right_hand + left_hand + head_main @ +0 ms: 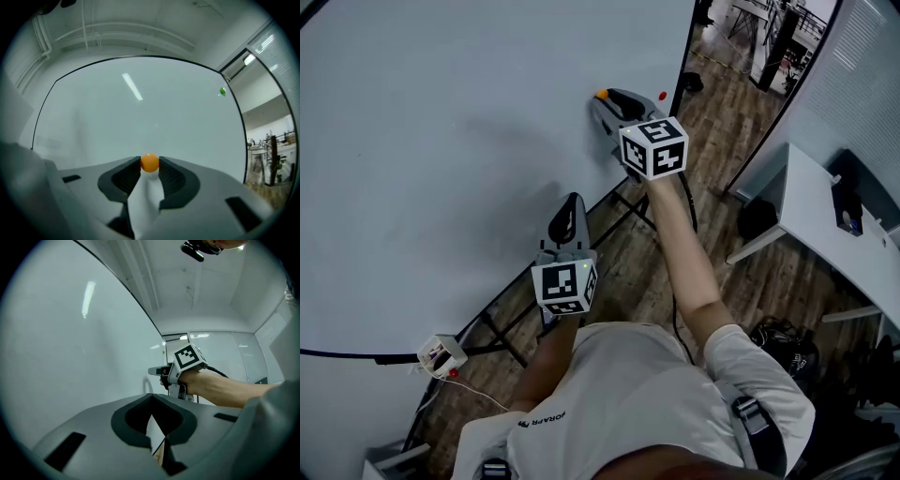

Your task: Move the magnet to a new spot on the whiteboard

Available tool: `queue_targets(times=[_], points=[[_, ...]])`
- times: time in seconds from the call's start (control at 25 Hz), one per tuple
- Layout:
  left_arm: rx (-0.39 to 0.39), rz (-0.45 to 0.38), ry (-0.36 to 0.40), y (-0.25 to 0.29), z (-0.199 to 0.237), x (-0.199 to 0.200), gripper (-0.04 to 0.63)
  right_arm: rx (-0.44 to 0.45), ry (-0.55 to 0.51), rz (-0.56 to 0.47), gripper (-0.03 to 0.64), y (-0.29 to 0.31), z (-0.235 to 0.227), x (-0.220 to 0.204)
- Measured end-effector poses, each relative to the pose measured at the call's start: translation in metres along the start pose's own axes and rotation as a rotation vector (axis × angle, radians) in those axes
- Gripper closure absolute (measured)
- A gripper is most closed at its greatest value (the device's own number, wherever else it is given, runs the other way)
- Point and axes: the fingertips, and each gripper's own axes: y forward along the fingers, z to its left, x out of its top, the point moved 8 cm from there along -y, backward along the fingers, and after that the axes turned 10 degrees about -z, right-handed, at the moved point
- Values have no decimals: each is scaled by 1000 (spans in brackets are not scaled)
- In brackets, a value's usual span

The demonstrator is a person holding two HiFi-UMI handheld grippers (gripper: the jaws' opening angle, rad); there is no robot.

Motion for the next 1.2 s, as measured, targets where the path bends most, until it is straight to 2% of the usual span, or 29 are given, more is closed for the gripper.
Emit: queue_targets(times=[0.24, 0.56, 1.2], points=[[-23, 22, -21, 0, -11, -11, 595, -39, 8, -9, 488, -17, 1, -11], [-40, 16, -23, 5, -14, -12, 595, -58, 2, -49, 488, -40, 15, -7], [-39, 1, -32, 9, -15, -11, 596, -104, 5, -66, 488, -83, 39, -19]])
